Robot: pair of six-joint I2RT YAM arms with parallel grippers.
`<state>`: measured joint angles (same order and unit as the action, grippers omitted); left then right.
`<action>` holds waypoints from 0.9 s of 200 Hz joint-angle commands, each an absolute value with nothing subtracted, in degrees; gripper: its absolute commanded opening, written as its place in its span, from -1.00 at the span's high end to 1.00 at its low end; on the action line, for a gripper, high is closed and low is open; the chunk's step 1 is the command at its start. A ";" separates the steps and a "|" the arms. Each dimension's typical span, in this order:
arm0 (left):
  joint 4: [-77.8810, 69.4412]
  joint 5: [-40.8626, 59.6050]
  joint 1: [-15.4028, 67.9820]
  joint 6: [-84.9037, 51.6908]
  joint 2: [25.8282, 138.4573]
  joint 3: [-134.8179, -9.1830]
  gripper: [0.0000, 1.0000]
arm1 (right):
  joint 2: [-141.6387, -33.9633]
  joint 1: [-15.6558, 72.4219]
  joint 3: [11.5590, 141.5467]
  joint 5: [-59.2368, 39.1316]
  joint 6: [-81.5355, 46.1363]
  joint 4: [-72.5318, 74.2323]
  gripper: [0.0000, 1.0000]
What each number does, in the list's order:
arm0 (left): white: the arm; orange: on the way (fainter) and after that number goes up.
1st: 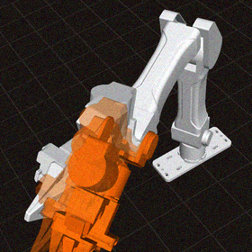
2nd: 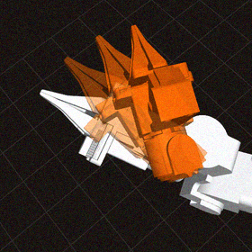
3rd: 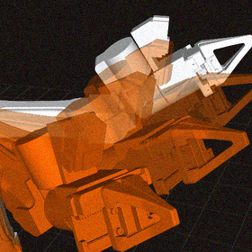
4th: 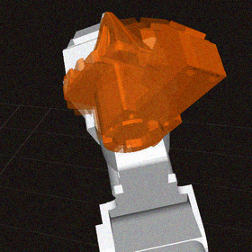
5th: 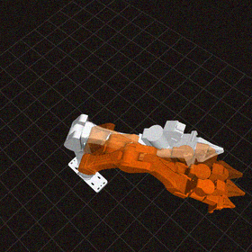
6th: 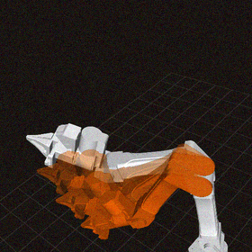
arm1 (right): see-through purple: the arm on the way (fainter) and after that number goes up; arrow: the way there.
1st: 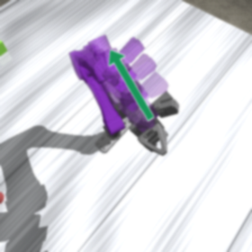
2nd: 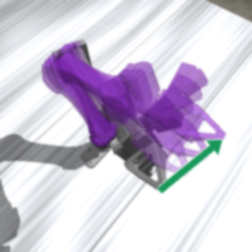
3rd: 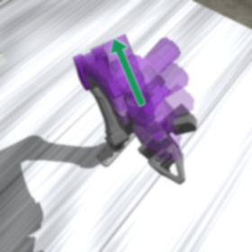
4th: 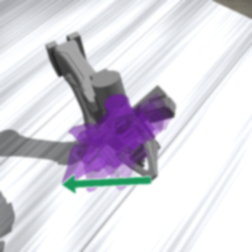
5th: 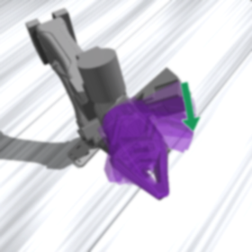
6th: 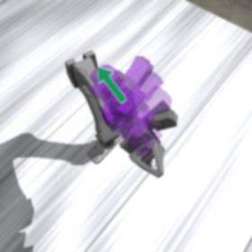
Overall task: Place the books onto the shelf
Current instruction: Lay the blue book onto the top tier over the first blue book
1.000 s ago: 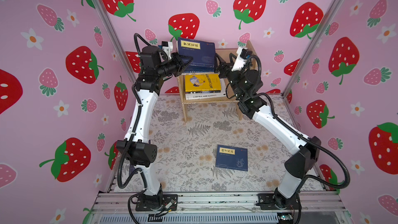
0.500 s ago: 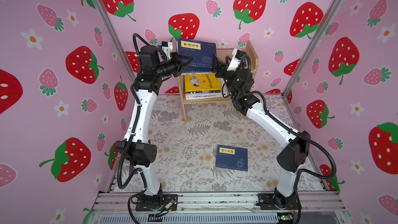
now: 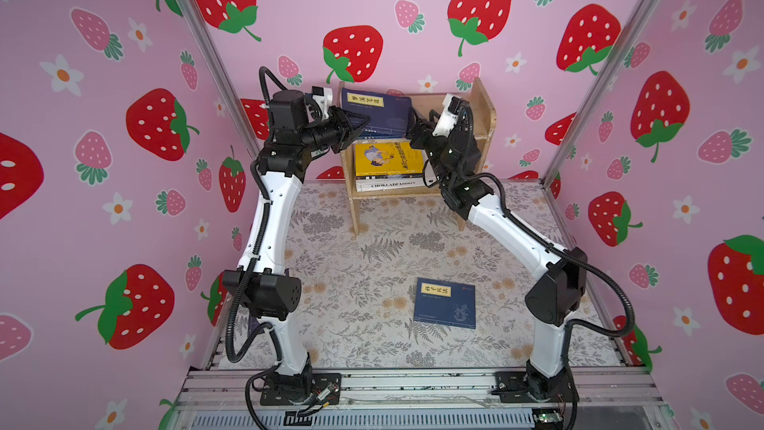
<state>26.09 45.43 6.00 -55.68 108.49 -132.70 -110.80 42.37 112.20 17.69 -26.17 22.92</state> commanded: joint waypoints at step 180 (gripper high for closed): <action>32.11 34.00 -2.43 -34.85 96.32 -124.41 -0.69 | -112.47 42.43 113.53 19.84 -27.98 18.70 -0.25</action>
